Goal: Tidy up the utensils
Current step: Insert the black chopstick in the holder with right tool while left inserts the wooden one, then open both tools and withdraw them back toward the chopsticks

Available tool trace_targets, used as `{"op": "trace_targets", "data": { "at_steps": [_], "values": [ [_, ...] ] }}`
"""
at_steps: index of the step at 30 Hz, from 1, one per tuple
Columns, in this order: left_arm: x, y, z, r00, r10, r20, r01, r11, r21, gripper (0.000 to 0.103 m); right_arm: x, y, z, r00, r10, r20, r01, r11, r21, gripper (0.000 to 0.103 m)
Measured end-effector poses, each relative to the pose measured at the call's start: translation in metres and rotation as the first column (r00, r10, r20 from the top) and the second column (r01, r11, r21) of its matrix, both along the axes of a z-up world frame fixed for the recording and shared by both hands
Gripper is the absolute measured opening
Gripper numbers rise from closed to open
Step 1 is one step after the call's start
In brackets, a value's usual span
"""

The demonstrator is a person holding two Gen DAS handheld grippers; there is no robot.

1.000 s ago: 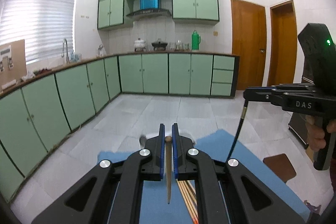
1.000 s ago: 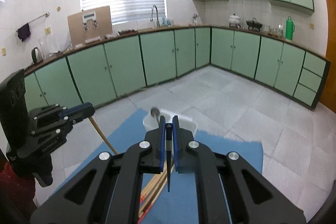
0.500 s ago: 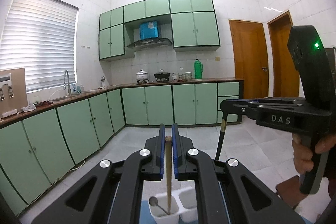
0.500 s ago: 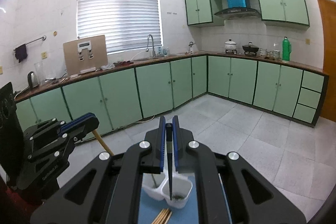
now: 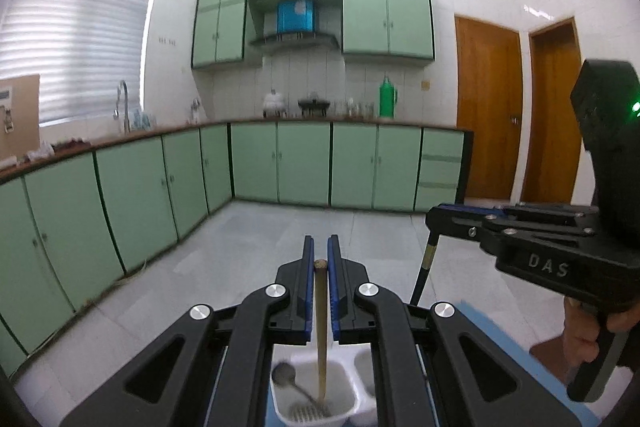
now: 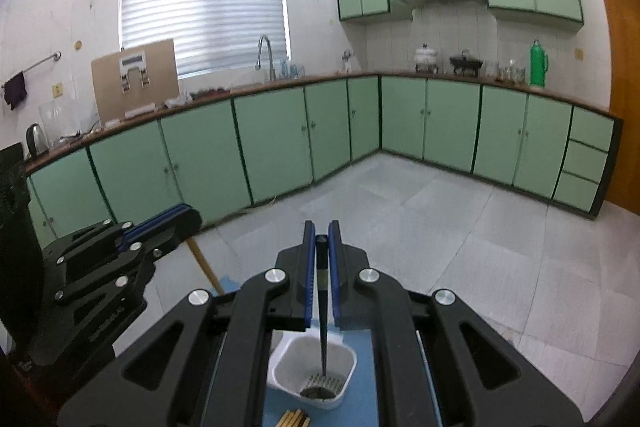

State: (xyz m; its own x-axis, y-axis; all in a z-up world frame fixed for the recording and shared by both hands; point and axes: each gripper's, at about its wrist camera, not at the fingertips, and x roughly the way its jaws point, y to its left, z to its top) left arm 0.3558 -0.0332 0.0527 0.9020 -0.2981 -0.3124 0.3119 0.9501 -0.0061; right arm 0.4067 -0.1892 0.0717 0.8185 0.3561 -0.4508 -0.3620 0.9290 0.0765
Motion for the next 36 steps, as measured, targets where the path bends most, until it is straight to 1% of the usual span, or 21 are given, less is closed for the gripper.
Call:
{"op": "trace_targets", "data": {
  "at_steps": [1, 2, 3, 4, 5, 8, 9, 10, 11, 12, 13, 14, 16, 17, 19, 24, 29, 32, 36],
  "values": [
    [0.000, 0.001, -0.005, 1.000, 0.002, -0.012, -0.002, 1.000, 0.008, 0.007, -0.001, 0.002, -0.004, 1.000, 0.001, -0.007, -0.001, 1.000, -0.005, 0.009],
    [0.000, 0.002, -0.009, 1.000, 0.000, -0.022, 0.000, 1.000, 0.011, 0.008, -0.003, 0.003, -0.006, 1.000, 0.001, -0.013, -0.001, 1.000, -0.007, 0.016],
    [-0.003, 0.003, -0.011, 1.000, 0.000, -0.031, 0.000, 1.000, 0.013, 0.015, -0.005, 0.002, -0.007, 1.000, 0.001, -0.015, -0.001, 1.000, -0.002, 0.021],
    [-0.005, 0.004, -0.012, 0.999, 0.001, -0.038, 0.000, 1.000, 0.013, 0.023, -0.009, 0.001, -0.008, 1.000, 0.000, -0.013, 0.000, 1.000, 0.005, 0.031],
    [-0.009, 0.006, -0.013, 0.999, 0.001, -0.043, -0.001, 1.000, 0.012, 0.026, -0.013, -0.001, -0.007, 1.000, -0.006, -0.007, 0.007, 1.000, 0.016, 0.039],
    [-0.023, 0.010, -0.010, 0.999, 0.009, -0.042, -0.008, 1.000, 0.013, 0.038, -0.029, -0.009, -0.004, 1.000, -0.020, 0.009, 0.020, 0.999, 0.034, 0.050],
    [-0.027, 0.011, -0.010, 0.999, 0.011, -0.041, -0.010, 1.000, 0.010, 0.044, -0.035, -0.013, -0.003, 0.999, -0.028, 0.015, 0.027, 0.999, 0.041, 0.054],
    [-0.038, 0.014, -0.010, 0.999, 0.017, -0.037, -0.017, 1.000, 0.004, 0.047, -0.041, -0.017, -0.002, 0.999, -0.037, 0.020, 0.036, 0.998, 0.046, 0.062],
    [-0.044, 0.016, -0.009, 0.999, 0.028, -0.035, -0.028, 1.000, 0.008, 0.049, -0.050, -0.021, -0.002, 0.998, -0.051, 0.026, 0.050, 0.998, 0.049, 0.068],
    [-0.054, 0.018, -0.010, 0.999, 0.042, -0.034, -0.042, 0.999, 0.016, 0.053, -0.057, -0.024, -0.002, 0.998, -0.060, 0.031, 0.058, 0.997, 0.050, 0.070],
    [-0.063, 0.019, -0.011, 0.998, 0.053, -0.035, -0.052, 0.998, 0.019, 0.057, -0.066, -0.027, -0.003, 0.997, -0.069, 0.037, 0.067, 0.996, 0.051, 0.076],
    [-0.069, 0.020, -0.012, 0.997, 0.060, -0.038, -0.059, 0.998, 0.020, 0.059, -0.078, -0.030, -0.006, 0.996, -0.079, 0.044, 0.076, 0.996, 0.052, 0.082],
    [-0.087, 0.024, -0.019, 0.996, 0.072, -0.044, -0.072, 0.997, 0.013, 0.064, -0.102, -0.035, -0.014, 0.993, -0.100, 0.055, 0.097, 0.994, 0.047, 0.088],
    [-0.095, 0.025, -0.024, 0.996, 0.076, -0.049, -0.076, 0.997, 0.010, 0.065, -0.111, -0.037, -0.019, 0.993, -0.106, 0.058, 0.103, 0.994, 0.046, 0.090],
    [-0.116, 0.028, -0.037, 0.994, 0.093, -0.065, -0.093, 0.996, 0.000, 0.067, -0.130, -0.041, -0.032, 0.991, -0.126, 0.055, 0.123, 0.991, 0.044, 0.091],
    [-0.151, 0.030, -0.073, 0.986, 0.129, -0.110, -0.129, 0.992, 0.007, 0.069, -0.171, -0.046, -0.075, 0.982, -0.190, 0.002, 0.190, 0.980, 0.053, 0.094],
    [-0.180, 0.028, -0.112, 0.975, 0.166, -0.145, -0.160, 0.986, 0.052, 0.071, -0.198, -0.042, -0.116, 0.971, -0.234, -0.053, 0.235, 0.972, 0.023, 0.094],
    [-0.191, 0.025, -0.135, 0.965, 0.176, -0.194, -0.162, 0.983, 0.088, 0.071, -0.209, -0.035, -0.135, 0.969, -0.232, -0.090, 0.232, 0.973, -0.009, 0.094],
    [-0.202, 0.025, -0.156, 0.950, 0.179, -0.256, -0.155, 0.982, 0.112, 0.071, -0.226, -0.029, -0.156, 0.962, -0.222, -0.157, 0.223, 0.975, -0.009, 0.094]
  ]
}}
